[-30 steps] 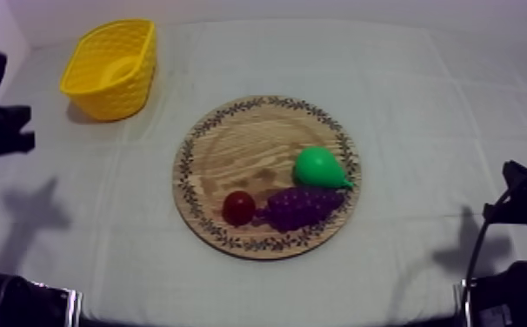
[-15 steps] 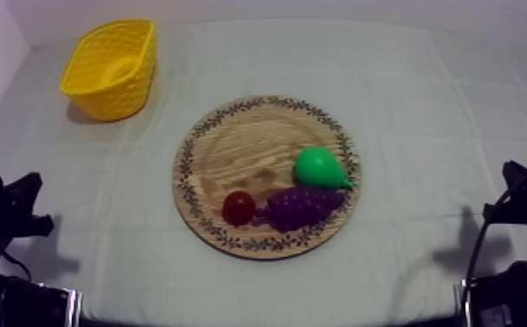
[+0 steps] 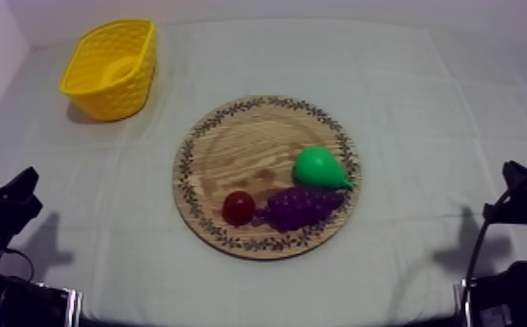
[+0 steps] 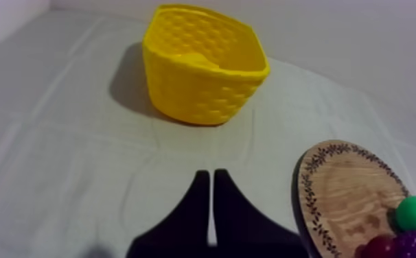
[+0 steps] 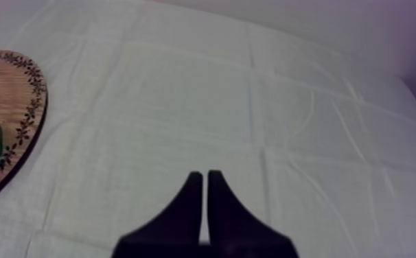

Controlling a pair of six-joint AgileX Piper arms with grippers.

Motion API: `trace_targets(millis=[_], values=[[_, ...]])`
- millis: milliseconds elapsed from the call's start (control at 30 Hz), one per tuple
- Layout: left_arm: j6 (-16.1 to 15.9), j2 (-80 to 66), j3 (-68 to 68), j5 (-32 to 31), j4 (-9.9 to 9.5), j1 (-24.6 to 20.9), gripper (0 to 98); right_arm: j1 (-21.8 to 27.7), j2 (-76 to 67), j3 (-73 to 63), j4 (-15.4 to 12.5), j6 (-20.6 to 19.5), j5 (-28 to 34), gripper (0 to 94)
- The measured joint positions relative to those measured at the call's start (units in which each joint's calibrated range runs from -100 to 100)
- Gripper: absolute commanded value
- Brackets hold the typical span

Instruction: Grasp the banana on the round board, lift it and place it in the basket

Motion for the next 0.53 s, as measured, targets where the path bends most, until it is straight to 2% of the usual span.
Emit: trace_targets(millis=[100, 267, 533], values=[[0.5, 0.0, 0.1, -0.3, -0.12, 0.0, 0.1, 0.0, 0.0, 0.0, 0.0, 0.0, 0.0, 0.4], [-1.1, 0.0, 0.1, -0.3, -0.12, 0.0, 0.1, 0.0, 0.0, 0.0, 0.0, 0.0, 0.0, 0.4], [-1.1, 0.0, 0.1, -0.3, -0.12, 0.0, 0.1, 0.0, 0.0, 0.0, 0.0, -0.1, 0.0, 0.4]])
